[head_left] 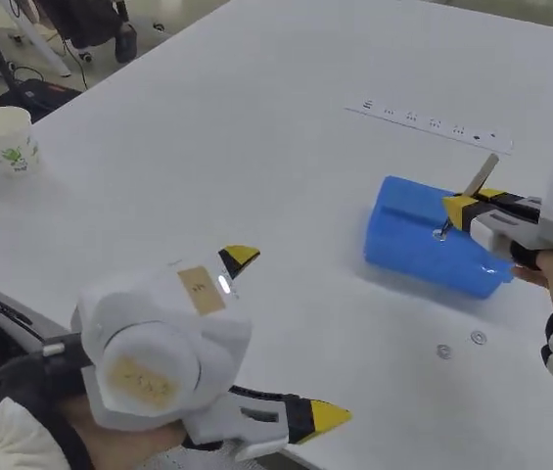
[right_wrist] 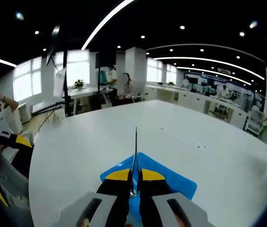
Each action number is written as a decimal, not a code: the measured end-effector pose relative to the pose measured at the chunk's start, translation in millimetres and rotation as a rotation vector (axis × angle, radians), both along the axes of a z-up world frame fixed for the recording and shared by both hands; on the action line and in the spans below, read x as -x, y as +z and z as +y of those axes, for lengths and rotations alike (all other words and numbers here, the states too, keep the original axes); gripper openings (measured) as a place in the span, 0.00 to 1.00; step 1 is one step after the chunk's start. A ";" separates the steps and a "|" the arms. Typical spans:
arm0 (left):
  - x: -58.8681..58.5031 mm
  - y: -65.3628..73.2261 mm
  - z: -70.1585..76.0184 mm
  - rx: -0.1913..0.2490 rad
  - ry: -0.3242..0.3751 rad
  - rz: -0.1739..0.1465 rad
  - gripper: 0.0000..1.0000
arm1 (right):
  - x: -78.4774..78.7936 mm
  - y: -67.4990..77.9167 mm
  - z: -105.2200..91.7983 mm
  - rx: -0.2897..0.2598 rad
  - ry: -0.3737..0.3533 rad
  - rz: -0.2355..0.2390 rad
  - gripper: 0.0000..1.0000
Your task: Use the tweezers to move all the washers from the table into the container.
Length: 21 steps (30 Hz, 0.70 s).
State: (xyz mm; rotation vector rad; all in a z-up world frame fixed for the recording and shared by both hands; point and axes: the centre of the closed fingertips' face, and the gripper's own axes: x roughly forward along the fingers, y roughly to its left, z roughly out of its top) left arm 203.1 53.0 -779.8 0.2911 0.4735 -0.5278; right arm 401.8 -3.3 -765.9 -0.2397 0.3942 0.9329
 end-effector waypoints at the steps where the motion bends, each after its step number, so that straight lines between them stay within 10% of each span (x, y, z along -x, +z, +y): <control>1: -0.1 -0.7 0.0 -0.006 0.001 -0.005 0.98 | -0.8 -1.3 -0.4 0.002 -0.002 0.000 0.02; 21: -2.8 -6.5 9.5 -0.079 0.032 -0.015 0.95 | -2.2 -27.5 1.5 0.013 0.000 0.032 0.02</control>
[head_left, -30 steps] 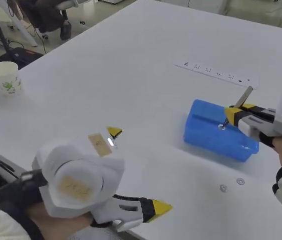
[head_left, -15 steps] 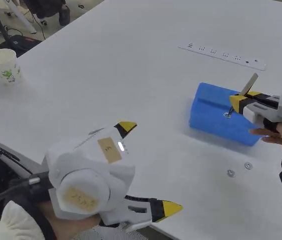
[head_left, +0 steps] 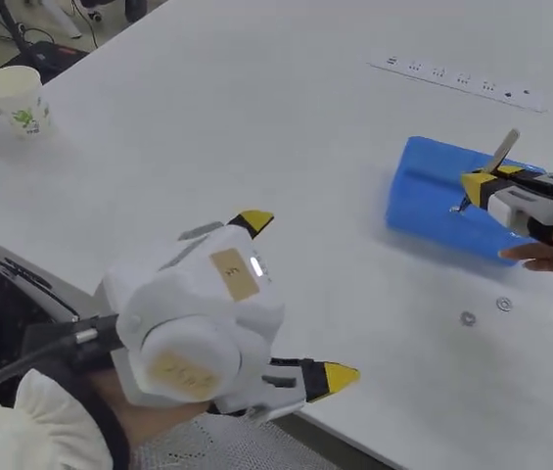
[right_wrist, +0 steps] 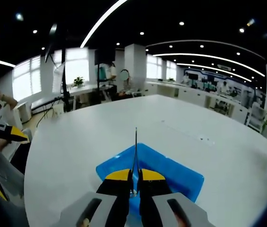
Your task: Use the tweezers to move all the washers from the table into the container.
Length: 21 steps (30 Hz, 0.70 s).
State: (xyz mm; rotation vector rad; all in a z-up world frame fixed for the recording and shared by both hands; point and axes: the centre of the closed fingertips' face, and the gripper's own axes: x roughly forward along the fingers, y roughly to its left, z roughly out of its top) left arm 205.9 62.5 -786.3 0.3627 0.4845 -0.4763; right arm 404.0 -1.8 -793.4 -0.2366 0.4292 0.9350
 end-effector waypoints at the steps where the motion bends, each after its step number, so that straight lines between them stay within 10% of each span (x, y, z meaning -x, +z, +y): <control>1: -0.3 0.1 0.7 -0.001 0.003 -0.001 0.94 | -0.3 -2.0 -0.2 0.003 -0.001 -0.001 0.02; 21: 1.1 -3.9 2.2 -0.030 0.001 0.014 0.93 | -1.4 -23.7 4.4 0.002 -0.017 0.043 0.03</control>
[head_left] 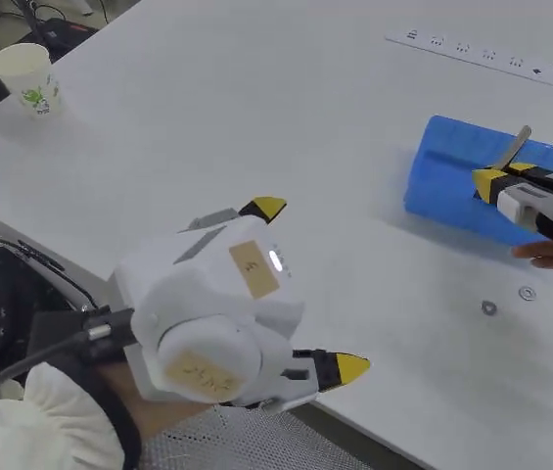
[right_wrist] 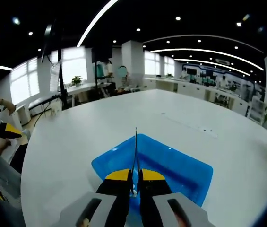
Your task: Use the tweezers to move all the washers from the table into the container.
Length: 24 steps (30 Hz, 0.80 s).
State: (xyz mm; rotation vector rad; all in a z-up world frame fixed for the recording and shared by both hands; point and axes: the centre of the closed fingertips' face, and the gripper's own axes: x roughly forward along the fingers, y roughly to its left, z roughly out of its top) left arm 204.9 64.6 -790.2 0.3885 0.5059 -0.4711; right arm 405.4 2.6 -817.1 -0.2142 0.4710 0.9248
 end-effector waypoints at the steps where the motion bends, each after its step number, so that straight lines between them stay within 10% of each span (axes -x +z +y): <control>1: 0.3 -0.4 -0.4 0.002 -0.002 0.003 0.93 | 0.3 -1.8 -0.4 0.005 -0.001 0.002 0.03; 24: 1.3 -4.7 -0.3 -0.028 -0.010 0.017 0.92 | -1.7 -7.5 -4.7 0.009 -0.032 0.021 0.03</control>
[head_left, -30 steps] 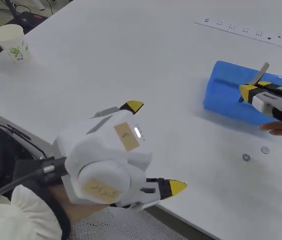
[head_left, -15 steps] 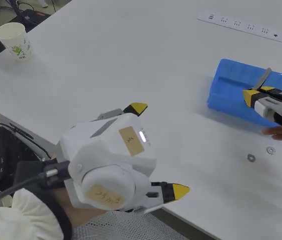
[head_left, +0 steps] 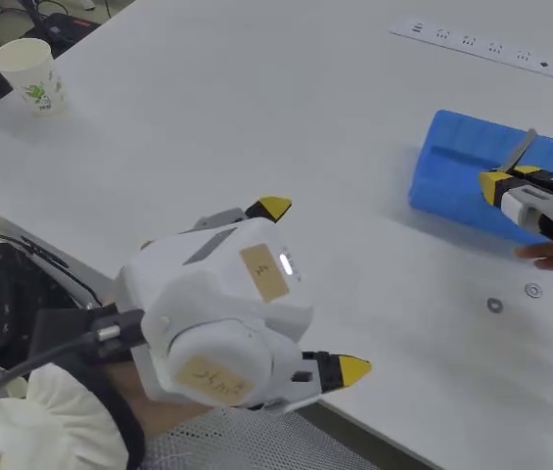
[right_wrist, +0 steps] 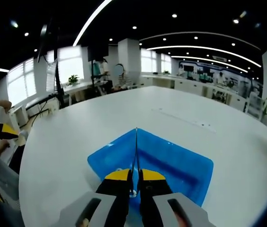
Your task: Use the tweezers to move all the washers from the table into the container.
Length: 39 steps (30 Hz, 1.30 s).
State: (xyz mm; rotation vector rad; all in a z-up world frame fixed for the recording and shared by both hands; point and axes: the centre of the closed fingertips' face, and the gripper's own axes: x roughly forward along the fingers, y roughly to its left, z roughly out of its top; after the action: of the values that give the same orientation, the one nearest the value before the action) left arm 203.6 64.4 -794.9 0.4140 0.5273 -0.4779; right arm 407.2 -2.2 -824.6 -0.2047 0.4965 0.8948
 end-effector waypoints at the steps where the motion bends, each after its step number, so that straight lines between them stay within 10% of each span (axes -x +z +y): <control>1: 0.0 -0.1 0.3 -0.001 0.001 0.001 0.92 | -0.2 0.2 -0.4 0.002 -0.003 -0.001 0.03; 21: -1.6 0.8 3.3 -0.010 0.016 -0.009 0.92 | 23.0 83.8 -23.5 -0.182 -0.006 -0.108 0.04; 39: -2.4 -0.7 5.2 -0.023 0.022 -0.007 0.92 | 70.7 47.0 -48.8 -0.133 0.020 -0.061 0.04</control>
State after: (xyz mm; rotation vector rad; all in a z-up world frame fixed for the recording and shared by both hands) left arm 206.0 69.6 -795.6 0.4309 0.5307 -0.4493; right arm 336.4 -51.0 -777.6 -0.1157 0.3775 0.9349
